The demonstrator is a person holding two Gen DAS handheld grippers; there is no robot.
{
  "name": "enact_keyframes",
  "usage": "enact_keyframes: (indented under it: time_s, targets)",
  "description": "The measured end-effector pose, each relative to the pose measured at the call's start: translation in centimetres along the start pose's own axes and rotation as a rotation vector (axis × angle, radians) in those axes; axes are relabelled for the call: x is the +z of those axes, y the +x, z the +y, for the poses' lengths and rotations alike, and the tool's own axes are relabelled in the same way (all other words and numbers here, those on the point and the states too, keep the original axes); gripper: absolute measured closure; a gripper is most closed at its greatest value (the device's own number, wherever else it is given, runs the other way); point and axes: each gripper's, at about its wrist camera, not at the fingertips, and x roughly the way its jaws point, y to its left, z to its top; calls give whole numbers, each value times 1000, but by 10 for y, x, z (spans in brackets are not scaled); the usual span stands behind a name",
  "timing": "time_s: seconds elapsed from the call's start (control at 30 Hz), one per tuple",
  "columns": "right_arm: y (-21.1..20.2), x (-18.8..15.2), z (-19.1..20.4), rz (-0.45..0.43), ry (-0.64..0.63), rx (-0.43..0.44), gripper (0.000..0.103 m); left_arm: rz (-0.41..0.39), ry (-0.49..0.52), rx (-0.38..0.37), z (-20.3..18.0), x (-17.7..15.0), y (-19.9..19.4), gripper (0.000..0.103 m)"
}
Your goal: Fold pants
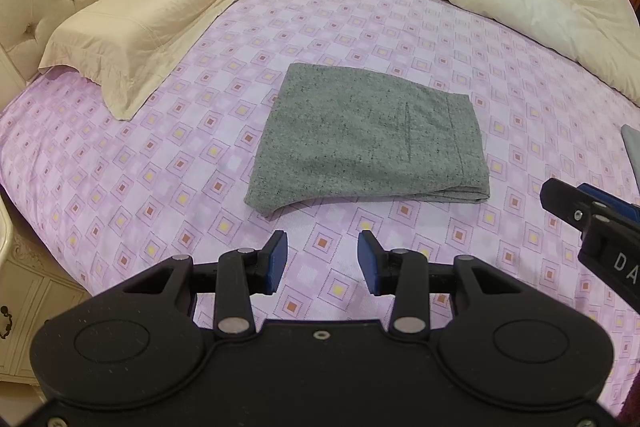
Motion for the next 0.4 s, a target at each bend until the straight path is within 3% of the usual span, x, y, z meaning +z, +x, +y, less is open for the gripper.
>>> enact_keyframes:
  time_s: [0.4]
  targets:
    - [1,0,-11,9,10,27,74,-12,-1,21,-11,-2,-2,54]
